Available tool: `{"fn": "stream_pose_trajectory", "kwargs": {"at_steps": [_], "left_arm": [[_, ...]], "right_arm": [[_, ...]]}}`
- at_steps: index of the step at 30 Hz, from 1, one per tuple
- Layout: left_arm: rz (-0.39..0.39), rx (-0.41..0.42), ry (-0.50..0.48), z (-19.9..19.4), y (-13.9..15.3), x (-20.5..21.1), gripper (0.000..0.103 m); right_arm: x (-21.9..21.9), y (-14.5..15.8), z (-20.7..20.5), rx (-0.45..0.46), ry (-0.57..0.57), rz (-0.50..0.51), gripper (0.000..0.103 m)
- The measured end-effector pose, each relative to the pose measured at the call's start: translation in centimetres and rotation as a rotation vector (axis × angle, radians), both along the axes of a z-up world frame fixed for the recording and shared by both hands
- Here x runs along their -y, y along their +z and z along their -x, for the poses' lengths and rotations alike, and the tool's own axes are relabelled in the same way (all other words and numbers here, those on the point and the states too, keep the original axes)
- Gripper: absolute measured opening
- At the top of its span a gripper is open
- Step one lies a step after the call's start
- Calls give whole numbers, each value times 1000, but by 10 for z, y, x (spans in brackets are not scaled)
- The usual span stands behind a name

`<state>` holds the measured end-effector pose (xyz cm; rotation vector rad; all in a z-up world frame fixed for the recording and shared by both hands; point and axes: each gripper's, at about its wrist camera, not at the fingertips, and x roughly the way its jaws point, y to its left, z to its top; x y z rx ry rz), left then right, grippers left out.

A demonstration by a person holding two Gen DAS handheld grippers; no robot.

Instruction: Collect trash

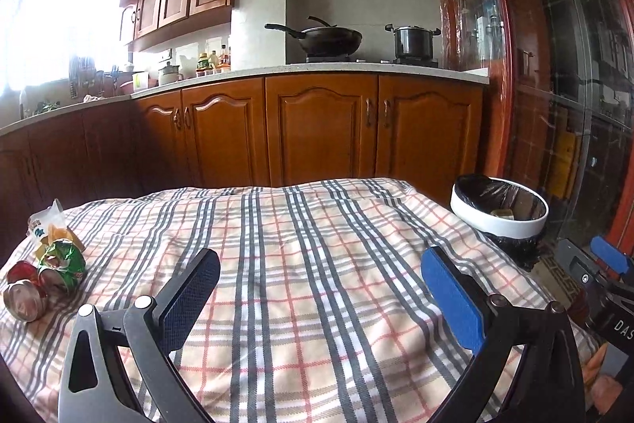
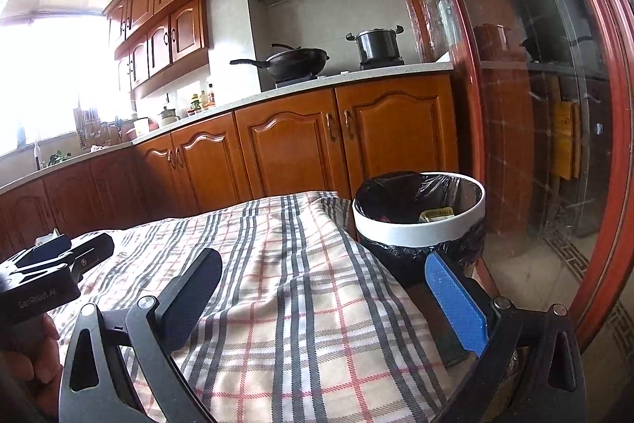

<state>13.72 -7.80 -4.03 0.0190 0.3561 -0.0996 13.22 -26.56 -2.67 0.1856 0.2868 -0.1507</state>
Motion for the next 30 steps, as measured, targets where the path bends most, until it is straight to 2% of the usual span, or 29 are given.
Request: {"fn": "stream_pose_trajectory", "kwargs": {"at_steps": [30], "left_arm": [[-3,-2,-29,-11,-6,-7,102]], "right_arm": [[1,0,2,-1,11,-10,103]]}}
